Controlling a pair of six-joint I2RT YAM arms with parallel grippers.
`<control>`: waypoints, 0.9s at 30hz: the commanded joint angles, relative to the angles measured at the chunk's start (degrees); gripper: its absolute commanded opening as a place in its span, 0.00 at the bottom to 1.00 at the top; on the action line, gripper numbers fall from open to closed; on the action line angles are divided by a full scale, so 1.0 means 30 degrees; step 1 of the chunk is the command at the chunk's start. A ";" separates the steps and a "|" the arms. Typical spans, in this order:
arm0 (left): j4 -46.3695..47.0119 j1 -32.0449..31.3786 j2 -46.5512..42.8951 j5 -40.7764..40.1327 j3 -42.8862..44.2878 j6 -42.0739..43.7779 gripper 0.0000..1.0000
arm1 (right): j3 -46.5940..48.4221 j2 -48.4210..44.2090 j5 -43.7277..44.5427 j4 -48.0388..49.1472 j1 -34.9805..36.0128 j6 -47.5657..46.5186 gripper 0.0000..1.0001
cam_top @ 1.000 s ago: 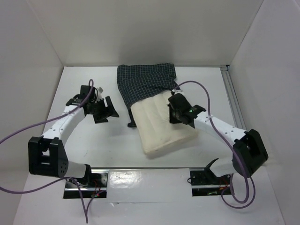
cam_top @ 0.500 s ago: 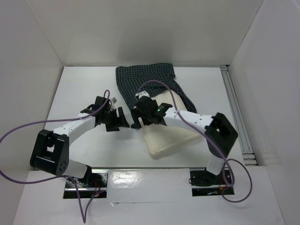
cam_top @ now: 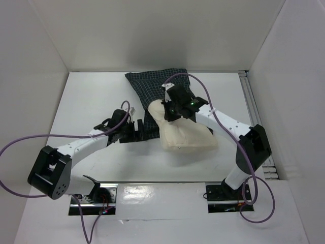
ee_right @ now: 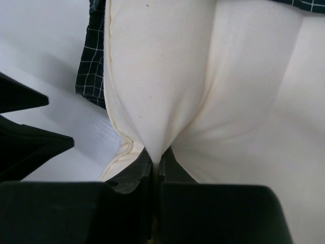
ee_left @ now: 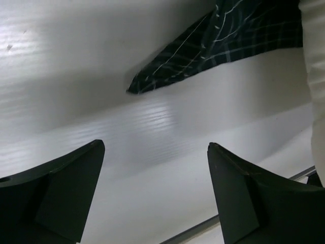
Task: Put the pillow into the pillowcase
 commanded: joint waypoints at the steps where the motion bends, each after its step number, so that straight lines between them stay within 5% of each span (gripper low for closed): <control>1: 0.2984 -0.0602 -0.0388 -0.0831 0.0092 0.0355 0.97 | 0.1252 -0.1573 -0.2557 -0.0149 -0.0183 -0.0869 0.00; 13: 0.6649 -0.1014 0.1513 -0.3526 -0.0171 0.1734 0.98 | 0.1252 -0.1925 -0.3555 -0.0531 -0.0886 -0.0869 0.00; 17: 0.8372 -0.1219 0.2774 -0.0663 0.0239 0.1562 0.94 | 0.1428 -0.1749 -0.3936 -0.0328 -0.1265 -0.0695 0.00; 20: 1.0073 -0.1219 0.2776 0.2378 -0.0374 0.0393 0.53 | 0.1660 -0.1224 -0.4110 -0.0123 -0.1267 -0.0519 0.00; 21: 1.0949 -0.1219 0.2776 0.2855 -0.0550 0.0009 0.03 | 0.1662 -0.1221 -0.4315 -0.0121 -0.1267 -0.0344 0.00; 27: 1.4027 -0.0516 0.0618 0.5495 -0.2481 -0.2891 0.00 | 0.2861 -0.0313 -0.3528 0.0084 -0.0857 -0.0166 0.00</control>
